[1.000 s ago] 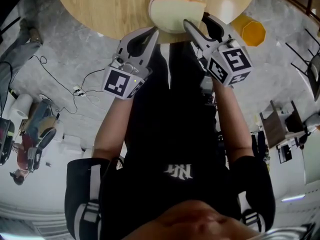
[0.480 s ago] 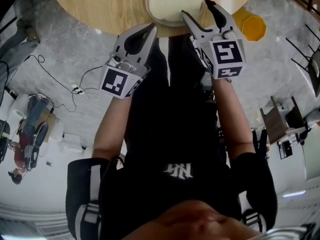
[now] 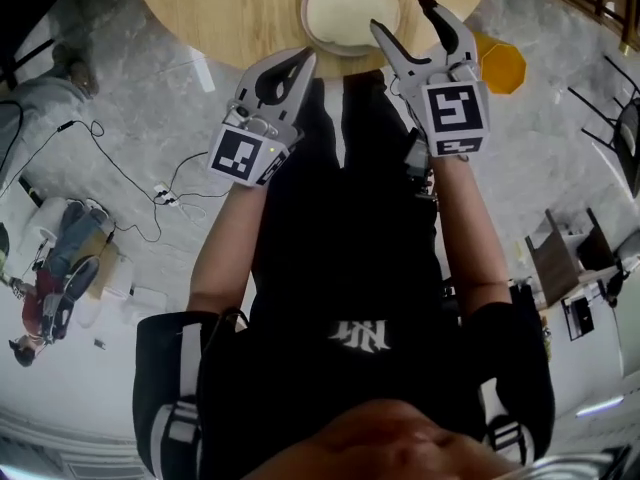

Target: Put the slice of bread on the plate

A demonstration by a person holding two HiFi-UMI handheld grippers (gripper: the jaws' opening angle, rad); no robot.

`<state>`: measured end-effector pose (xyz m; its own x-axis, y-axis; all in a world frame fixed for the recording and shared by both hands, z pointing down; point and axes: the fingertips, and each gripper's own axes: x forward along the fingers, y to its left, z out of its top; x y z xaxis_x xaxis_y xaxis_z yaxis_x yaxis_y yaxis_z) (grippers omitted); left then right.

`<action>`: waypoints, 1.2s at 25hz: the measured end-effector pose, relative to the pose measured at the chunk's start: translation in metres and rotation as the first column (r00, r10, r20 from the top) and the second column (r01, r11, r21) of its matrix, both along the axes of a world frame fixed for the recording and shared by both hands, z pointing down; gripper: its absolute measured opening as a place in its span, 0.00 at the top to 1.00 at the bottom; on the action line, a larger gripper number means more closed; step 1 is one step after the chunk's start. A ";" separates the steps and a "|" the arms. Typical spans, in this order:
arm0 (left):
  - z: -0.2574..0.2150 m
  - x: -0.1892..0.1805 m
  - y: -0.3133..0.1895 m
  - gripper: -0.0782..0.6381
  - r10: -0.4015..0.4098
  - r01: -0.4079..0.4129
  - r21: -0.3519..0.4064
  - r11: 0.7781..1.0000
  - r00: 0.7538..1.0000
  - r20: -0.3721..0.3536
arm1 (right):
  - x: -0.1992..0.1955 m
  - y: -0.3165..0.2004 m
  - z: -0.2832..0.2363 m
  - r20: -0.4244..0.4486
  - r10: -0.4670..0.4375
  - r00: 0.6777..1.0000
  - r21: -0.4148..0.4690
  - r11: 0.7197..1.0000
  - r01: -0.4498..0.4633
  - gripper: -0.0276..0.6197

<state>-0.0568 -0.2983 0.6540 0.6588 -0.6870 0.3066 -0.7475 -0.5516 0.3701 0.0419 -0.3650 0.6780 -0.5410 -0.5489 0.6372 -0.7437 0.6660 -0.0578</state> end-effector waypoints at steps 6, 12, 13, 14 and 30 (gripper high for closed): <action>-0.064 -0.003 -0.014 0.88 0.026 -0.033 0.126 0.991 0.998 0.053 | 0.005 -0.012 -0.091 0.020 -0.082 0.996 0.167 0.983 0.078 0.63; -0.168 -0.012 -0.041 0.88 0.037 -0.047 0.349 0.936 0.999 0.036 | 0.009 -0.021 -0.182 0.030 -0.208 0.978 0.427 0.887 0.175 0.80; -0.181 -0.013 -0.042 0.88 0.039 -0.049 0.370 0.928 0.999 0.033 | 0.011 -0.019 -0.191 0.043 -0.210 0.977 0.440 0.882 0.170 0.83; -0.193 -0.014 -0.039 0.88 0.042 -0.047 0.378 0.925 0.999 0.022 | 0.014 -0.013 -0.198 0.072 -0.210 0.975 0.434 0.887 0.159 0.83; -0.265 -0.018 -0.027 0.88 0.182 -0.192 0.504 0.842 0.981 0.068 | -0.029 0.046 -0.262 0.354 -0.408 0.842 0.377 0.886 0.271 0.95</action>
